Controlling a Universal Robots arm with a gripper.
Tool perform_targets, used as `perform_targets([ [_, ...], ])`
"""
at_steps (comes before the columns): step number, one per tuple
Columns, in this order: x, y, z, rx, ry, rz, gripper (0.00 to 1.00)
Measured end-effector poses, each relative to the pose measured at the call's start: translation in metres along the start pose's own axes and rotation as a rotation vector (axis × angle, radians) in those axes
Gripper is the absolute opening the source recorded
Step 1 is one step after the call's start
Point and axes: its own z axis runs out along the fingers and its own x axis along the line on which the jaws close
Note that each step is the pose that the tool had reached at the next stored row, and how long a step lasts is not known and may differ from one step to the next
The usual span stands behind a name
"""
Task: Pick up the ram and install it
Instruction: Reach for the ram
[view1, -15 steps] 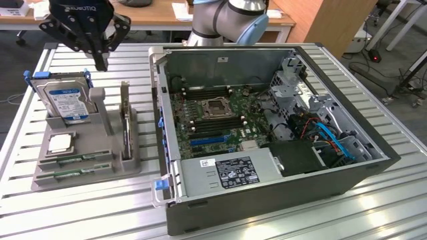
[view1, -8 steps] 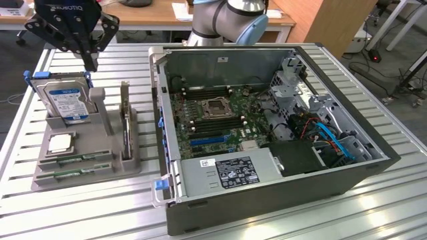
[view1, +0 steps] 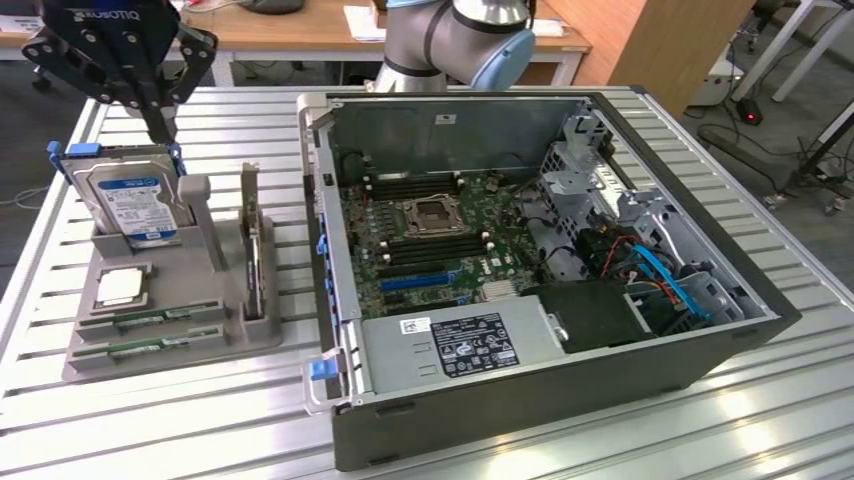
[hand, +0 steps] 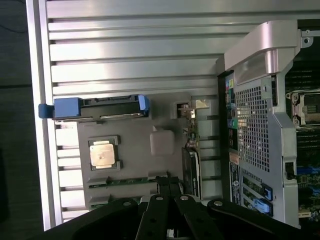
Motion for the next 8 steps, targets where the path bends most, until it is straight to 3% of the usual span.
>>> perform_targets([
  [8,0.016,-0.0011,-0.0006,0.0000,0.0000,0.000,0.09],
])
